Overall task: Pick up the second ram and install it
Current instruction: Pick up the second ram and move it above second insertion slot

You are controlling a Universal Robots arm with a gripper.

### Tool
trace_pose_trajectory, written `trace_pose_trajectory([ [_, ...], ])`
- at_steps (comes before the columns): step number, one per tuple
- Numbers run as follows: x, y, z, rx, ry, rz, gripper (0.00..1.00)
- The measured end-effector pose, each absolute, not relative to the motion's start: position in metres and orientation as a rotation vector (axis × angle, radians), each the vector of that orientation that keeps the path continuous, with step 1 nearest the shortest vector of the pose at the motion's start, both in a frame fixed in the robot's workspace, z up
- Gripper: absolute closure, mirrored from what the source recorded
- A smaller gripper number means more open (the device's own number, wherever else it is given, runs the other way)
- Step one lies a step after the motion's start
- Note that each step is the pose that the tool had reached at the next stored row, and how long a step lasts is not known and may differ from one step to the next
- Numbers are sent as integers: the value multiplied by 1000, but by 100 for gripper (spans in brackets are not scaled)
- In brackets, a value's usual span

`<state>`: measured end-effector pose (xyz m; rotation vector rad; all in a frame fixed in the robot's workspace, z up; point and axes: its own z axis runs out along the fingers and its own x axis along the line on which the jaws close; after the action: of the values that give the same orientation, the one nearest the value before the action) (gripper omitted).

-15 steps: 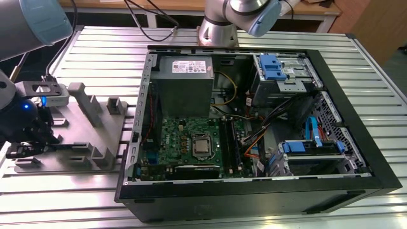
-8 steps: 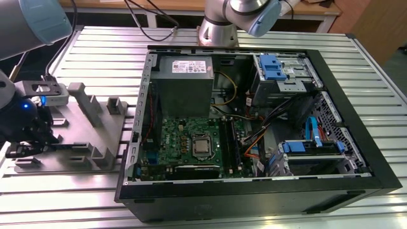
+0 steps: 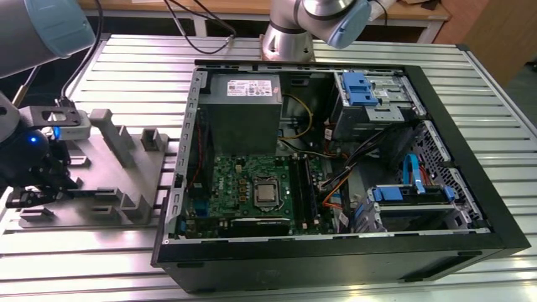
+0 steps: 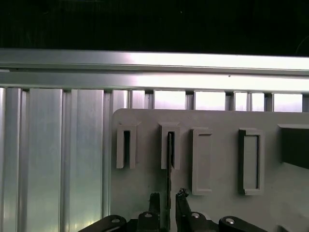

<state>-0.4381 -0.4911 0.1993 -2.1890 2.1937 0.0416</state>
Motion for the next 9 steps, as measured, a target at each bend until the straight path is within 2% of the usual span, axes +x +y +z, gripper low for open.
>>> trace_pose_trajectory([
  [9,-438,-491,199,-2197,2203,61,76],
])
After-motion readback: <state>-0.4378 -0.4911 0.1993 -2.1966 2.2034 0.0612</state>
